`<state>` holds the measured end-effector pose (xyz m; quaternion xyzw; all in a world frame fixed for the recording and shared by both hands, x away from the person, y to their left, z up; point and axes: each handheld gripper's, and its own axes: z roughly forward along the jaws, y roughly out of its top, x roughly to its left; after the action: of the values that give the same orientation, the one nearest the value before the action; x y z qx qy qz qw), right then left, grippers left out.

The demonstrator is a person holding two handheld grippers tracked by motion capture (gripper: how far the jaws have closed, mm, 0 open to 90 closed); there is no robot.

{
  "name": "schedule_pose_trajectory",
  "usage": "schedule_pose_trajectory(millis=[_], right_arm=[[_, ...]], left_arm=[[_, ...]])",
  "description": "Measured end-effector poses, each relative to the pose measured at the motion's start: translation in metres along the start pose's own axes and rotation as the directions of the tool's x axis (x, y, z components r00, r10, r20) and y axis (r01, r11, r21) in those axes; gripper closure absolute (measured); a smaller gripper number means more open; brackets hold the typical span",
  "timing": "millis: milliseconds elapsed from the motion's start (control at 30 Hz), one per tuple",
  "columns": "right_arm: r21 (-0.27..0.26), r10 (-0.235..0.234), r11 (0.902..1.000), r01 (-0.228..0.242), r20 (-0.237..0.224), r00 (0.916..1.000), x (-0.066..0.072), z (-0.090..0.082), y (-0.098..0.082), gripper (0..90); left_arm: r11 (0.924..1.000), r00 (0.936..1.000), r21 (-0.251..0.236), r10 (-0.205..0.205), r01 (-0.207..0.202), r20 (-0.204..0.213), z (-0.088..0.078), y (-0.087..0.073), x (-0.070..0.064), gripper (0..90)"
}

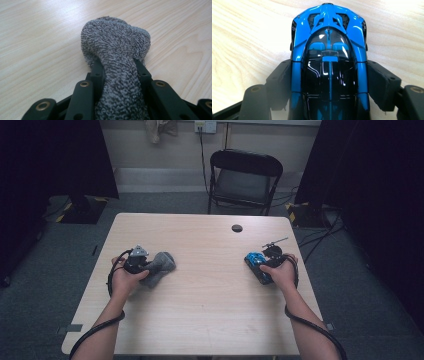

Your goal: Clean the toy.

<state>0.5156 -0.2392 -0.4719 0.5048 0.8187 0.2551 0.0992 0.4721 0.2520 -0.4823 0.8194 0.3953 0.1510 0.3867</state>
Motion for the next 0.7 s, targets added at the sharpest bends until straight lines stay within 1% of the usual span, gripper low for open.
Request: schedule_pose_trajectory(millis=[33, 133, 200, 267, 300, 367, 400, 433, 467, 500, 567, 600, 667, 700], right_arm=[[-0.007, 0.003, 1.0, -0.003, 0.001, 1.0, -0.0004, 0.0006, -0.0003, 28.1], [-0.011, 0.004, 0.9999, -0.004, 0.005, 1.0, -0.0001, 0.0014, -0.0008, 28.0], [-0.018, -0.005, 0.9998, 0.005, 0.015, 0.9999, 0.0016, 0.0028, -0.0012, 27.8], [-0.017, -0.008, 0.9998, 0.009, 0.019, 0.9998, 0.0022, 0.0029, -0.0012, 27.8], [-0.025, -0.006, 0.9997, 0.006, 0.018, 0.9998, 0.0017, 0.0031, -0.0017, 27.7], [-0.028, -0.009, 0.9995, 0.01, 0.018, 0.9998, 0.0016, 0.0032, -0.0019, 27.7], [-0.03, -0.013, 0.9995, 0.014, 0.022, 0.9997, 0.002, 0.0034, -0.0021, 27.6], [-0.029, -0.019, 0.9994, 0.02, 0.03, 0.9994, 0.003, 0.0037, -0.0023, 27.4], [-0.03, -0.03, 0.9991, 0.031, 0.035, 0.9989, 0.0035, 0.0041, -0.0024, 27.3], [-0.033, -0.038, 0.9987, 0.039, 0.04, 0.9985, 0.0044, 0.0044, -0.0027, 27.1], [-0.031, -0.035, 0.9989, 0.037, 0.038, 0.9987, 0.0045, 0.0042, -0.0029, 27.0], [-0.033, -0.036, 0.9987, 0.037, 0.036, 0.9987, 0.0036, 0.0038, -0.0035, 26.8], [-0.025, -0.041, 0.9988, 0.042, 0.03, 0.9987, 0.0034, 0.0039, -0.004, 25.7], [-0.021, -0.04, 0.999, 0.04, 0.025, 0.9989, 0.0026, 0.004, -0.0044, 24.7]], left_arm=[[1.0, 1.0, 0.0, -0.007, 0.007, -0.006, 0.0002, -0.001, 0.0013, 67.8], [1.0, 1.0, 0.004, -0.003, 0.003, -0.005, 0.0005, -0.0013, 0.0017, 67.3], [0.9999, 0.9998, -0.001, -0.016, 0.016, -0.009, 0.0013, -0.0014, 0.0002, 66.2], [0.9998, 0.9998, -0.004, -0.017, 0.017, -0.011, 0.0012, -0.0017, -0.0002, 65.0], [0.9999, 0.9998, 0.003, -0.011, 0.011, -0.015, 0.0004, -0.0022, 0.0003, 63.7], [0.9999, 0.9997, 0.0, -0.017, 0.017, -0.018, 0.0, -0.0025, 0.0002, 60.1], [0.9994, 0.9992, -0.008, -0.034, 0.034, -0.023, 0.0005, -0.0033, -0.0006, 60.1], [0.9994, 0.9992, -0.006, -0.033, 0.033, -0.024, 0.0005, -0.0038, -0.0003, 57.5], [0.9989, 0.9985, -0.008, -0.046, 0.046, -0.03, 0.0009, -0.0047, -0.0008, 55.7], [0.9985, 0.9979, -0.016, -0.053, 0.053, -0.036, 0.0014, -0.0054, -0.0018, 50.6], [0.9984, 0.9978, -0.017, -0.054, 0.053, -0.039, 0.0019, -0.0054, -0.0025, 43.0], [0.9984, 0.9976, -0.006, -0.056, 0.056, -0.039, 0.002, -0.0049, -0.003, 39.5], [0.9982, 0.9971, -0.001, -0.06, 0.06, -0.047, 0.0024, -0.0043, -0.0045, 35.6], [0.9981, 0.9972, 0.003, -0.061, 0.061, -0.044, 0.0027, -0.0039, -0.0052, 33.8]])
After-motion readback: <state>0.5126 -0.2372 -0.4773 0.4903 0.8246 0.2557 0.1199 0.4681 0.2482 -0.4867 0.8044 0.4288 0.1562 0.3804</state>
